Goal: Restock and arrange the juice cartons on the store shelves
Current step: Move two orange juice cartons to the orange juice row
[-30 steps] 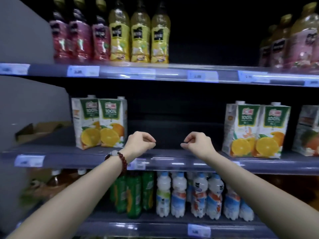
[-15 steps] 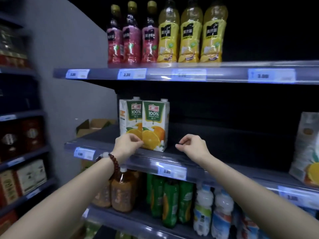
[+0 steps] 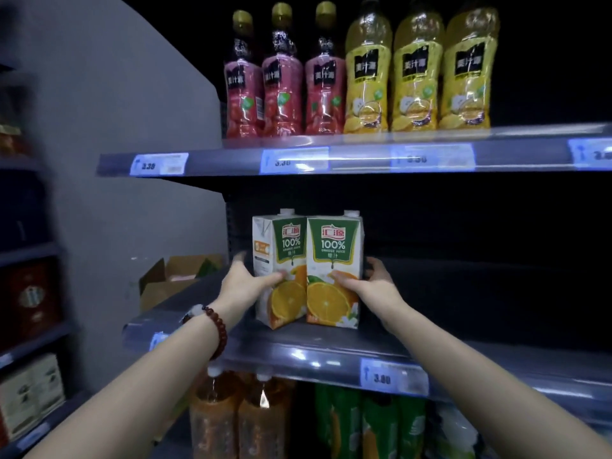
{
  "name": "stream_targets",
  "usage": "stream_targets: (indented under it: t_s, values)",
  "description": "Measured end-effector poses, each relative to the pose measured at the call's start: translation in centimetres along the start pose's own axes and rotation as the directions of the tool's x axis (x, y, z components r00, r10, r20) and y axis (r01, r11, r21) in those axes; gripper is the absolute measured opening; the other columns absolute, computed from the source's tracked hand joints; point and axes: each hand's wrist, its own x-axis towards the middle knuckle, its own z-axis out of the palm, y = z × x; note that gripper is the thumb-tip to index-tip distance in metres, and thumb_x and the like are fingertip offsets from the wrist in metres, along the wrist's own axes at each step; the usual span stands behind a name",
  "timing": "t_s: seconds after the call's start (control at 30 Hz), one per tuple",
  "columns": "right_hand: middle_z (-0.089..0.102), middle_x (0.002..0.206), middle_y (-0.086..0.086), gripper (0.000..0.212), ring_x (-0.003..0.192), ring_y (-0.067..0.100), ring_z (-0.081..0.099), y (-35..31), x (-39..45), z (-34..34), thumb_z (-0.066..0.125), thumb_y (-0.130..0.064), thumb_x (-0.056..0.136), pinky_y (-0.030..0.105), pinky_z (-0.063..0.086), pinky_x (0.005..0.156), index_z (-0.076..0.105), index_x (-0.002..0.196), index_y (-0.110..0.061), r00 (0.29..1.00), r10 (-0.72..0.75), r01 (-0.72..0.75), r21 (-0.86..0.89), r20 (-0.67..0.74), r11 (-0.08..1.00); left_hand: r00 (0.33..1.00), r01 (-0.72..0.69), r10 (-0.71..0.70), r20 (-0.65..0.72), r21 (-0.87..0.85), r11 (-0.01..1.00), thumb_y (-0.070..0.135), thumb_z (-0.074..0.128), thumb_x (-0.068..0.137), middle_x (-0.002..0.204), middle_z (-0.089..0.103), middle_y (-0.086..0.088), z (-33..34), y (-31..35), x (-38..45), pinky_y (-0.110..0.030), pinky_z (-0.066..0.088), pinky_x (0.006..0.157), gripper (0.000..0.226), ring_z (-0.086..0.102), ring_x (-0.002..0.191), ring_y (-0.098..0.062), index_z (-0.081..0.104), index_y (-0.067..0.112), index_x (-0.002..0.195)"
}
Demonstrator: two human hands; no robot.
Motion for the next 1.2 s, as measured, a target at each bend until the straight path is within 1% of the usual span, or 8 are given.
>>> stream_targets:
  t_s: [0.1, 0.23, 0.43, 0.57, 0.8, 1.0, 1.1, 1.2]
  values:
    - [0.068, 0.116, 0.004, 0.07, 0.094, 0.016, 0.068, 0.1, 0.8, 0.9, 0.087, -0.024, 0.065, 0.026, 0.056, 0.072, 0.05, 0.124, -0.018, 1.0, 0.003, -0.003, 0.086, -0.005, 0.996, 0.986, -0.012, 0.026, 0.166, -0.082, 0.997, 0.019, 0.085, 0.067, 0.105, 0.064, 0.008, 0.3, -1.1, 1.5, -0.029, 0.054, 0.075, 0.066, 0.063, 0.102, -0.017, 0.046, 0.023, 0.12]
    - [0.072, 0.1, -0.001, 0.068, 0.086, 0.012, 0.07, 0.4, 0.8, 0.9, 0.09, -0.013, 0.06, 0.019, 0.056, 0.061, 0.058, 0.12, -0.014, 0.998, -0.024, 0.033, 0.157, -0.06, 0.987, 0.985, -0.019, 0.056, 0.164, -0.22, 0.975, 0.007, 0.084, 0.068, 0.107, 0.07, -0.001, 0.8, -2.1, 2.4, -0.043, 0.058, 0.082, 0.053, 0.067, 0.099, -0.022, 0.056, 0.024, 0.111]
    - [0.073, 0.103, 0.005, 0.07, 0.085, 0.014, 0.073, 0.2, -0.6, -0.6, 0.089, -0.003, 0.057, 0.023, 0.057, 0.063, 0.059, 0.12, -0.006, 0.988, -0.079, 0.104, 0.196, -0.13, 0.975, 0.957, 0.007, 0.104, 0.271, -0.379, 0.926, 0.0, 0.082, 0.065, 0.087, 0.077, 0.008, 1.0, -1.6, 1.6, -0.019, 0.054, 0.046, 0.05, 0.073, 0.074, -0.008, 0.059, 0.031, 0.096]
    - [0.074, 0.102, 0.008, 0.07, 0.09, 0.02, 0.073, 0.1, -1.5, -4.2, 0.089, 0.0, 0.055, 0.03, 0.059, 0.073, 0.06, 0.118, -0.004, 0.977, -0.122, 0.149, 0.15, -0.173, 0.978, 0.938, 0.029, 0.115, 0.327, -0.402, 0.915, 0.007, 0.086, 0.058, 0.094, 0.077, 0.006, 3.0, -0.3, -0.2, -0.037, 0.058, 0.066, 0.053, 0.073, 0.085, -0.016, 0.06, 0.034, 0.096]
    - [0.074, 0.105, 0.006, 0.087, 0.095, 0.021, 0.071, 0.0, -4.3, -13.6, 0.091, -0.018, 0.043, 0.039, 0.057, 0.085, 0.058, 0.123, -0.009, 0.962, -0.136, 0.167, 0.116, -0.238, 0.979, 0.885, 0.06, 0.15, 0.441, -0.428, 0.902, 0.016, 0.084, 0.05, 0.095, 0.076, 0.009, 10.1, 3.5, -3.8, -0.058, 0.044, 0.096, 0.059, 0.068, 0.099, -0.021, 0.06, 0.036, 0.1]
    - [0.074, 0.106, 0.006, 0.084, 0.096, 0.021, 0.072, 0.3, -7.3, -22.0, 0.091, -0.018, 0.044, 0.043, 0.057, 0.086, 0.06, 0.122, -0.01, 0.952, -0.138, 0.165, 0.08, -0.273, 0.983, 0.841, 0.099, 0.164, 0.516, -0.445, 0.89, 0.015, 0.09, 0.045, 0.101, 0.075, 0.001, 17.5, 6.2, -7.0, -0.058, 0.045, 0.095, 0.092, 0.067, 0.101, -0.024, 0.052, 0.024, 0.128]
    - [0.073, 0.106, 0.007, 0.081, 0.097, 0.024, 0.071, 0.6, -8.3, -25.3, 0.09, -0.02, 0.045, 0.046, 0.057, 0.086, 0.061, 0.12, -0.011, 0.945, -0.145, 0.165, 0.047, -0.292, 0.985, 0.83, 0.112, 0.159, 0.535, -0.438, 0.892, 0.012, 0.09, 0.044, 0.098, 0.076, 0.002, 20.7, 7.0, -8.3, -0.052, 0.049, 0.088, 0.078, 0.068, 0.097, -0.023, 0.056, 0.033, 0.11]
    - [0.071, 0.11, 0.01, 0.083, 0.099, 0.027, 0.069, 0.7, -8.7, -28.2, 0.089, -0.02, 0.047, 0.049, 0.056, 0.086, 0.058, 0.123, -0.01, 0.941, -0.144, 0.162, 0.034, -0.308, 0.986, 0.819, 0.109, 0.176, 0.546, -0.451, 0.886, 0.008, 0.087, 0.049, 0.089, 0.077, 0.005, 23.3, 7.7, -9.1, -0.034, 0.057, 0.062, 0.066, 0.074, 0.081, -0.014, 0.056, 0.033, 0.102]
